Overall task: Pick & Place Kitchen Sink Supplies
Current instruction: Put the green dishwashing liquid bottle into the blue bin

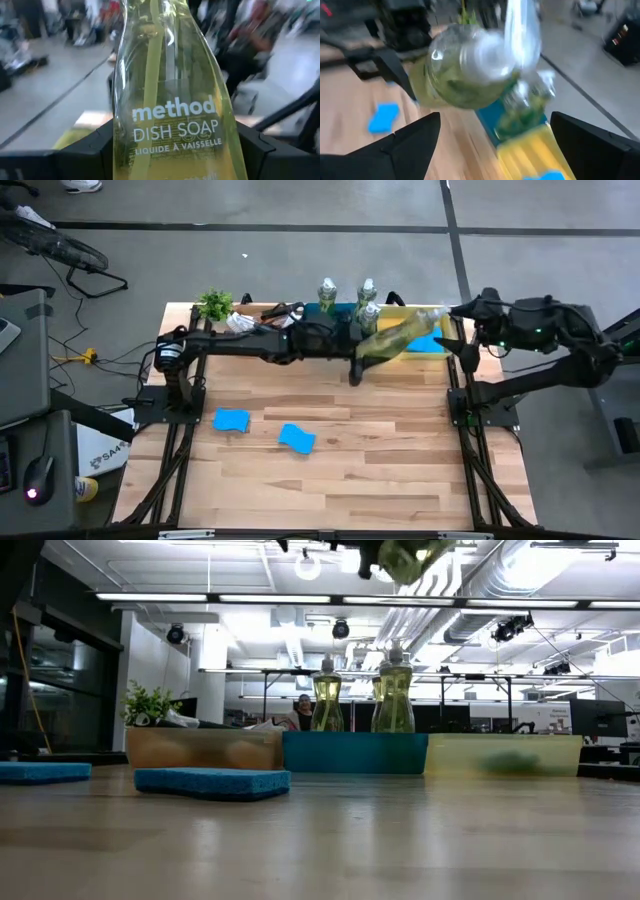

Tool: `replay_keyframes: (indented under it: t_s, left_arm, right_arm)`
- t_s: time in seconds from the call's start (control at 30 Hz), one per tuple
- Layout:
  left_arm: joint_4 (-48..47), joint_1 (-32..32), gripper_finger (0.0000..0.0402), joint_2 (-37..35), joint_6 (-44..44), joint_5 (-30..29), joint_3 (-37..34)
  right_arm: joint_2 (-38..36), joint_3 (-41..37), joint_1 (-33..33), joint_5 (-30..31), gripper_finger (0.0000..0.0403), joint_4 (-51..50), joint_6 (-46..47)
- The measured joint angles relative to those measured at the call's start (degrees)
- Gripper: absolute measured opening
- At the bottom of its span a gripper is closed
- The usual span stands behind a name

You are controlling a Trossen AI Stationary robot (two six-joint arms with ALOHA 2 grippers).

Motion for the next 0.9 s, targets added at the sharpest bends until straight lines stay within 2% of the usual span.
replay_keyframes:
  t_s: [0.1,0.2,0.37,0.47,0.7,0.9]
  left_arm:
    - [6.7,1.0,0.0243,0.0,-2.0,4.0,0.0]
    - [11.0,1.6,0.0243,-0.2,-2.3,5.5,0.1]
    - [14.9,1.4,0.0243,-0.2,-2.5,7.0,0.1]
    - [16.1,1.5,0.0242,-0.2,-3.9,8.8,0.1]
    - [17.0,1.4,0.0242,-0.2,-5.1,10.1,0.1]
    - [17.8,1.4,0.0242,-0.2,-5.5,11.1,0.1]
  right_arm:
    - [-2.7,-5.8,0.0,-2.4,0.0373,11.6,-2.2]
    - [-3.5,-10.2,0.0,-4.4,0.0373,22.4,-4.9]
    - [-2.7,-14.0,0.0,-2.0,0.0374,35.7,-9.5]
    - [-2.0,-14.6,0.0,-2.7,0.0374,42.1,-12.0]
    - [-1.3,-14.6,0.0,-7.4,0.0374,50.9,-13.1]
    - [-1.2,-14.6,0.0,-10.3,0.0372,54.4,-13.2]
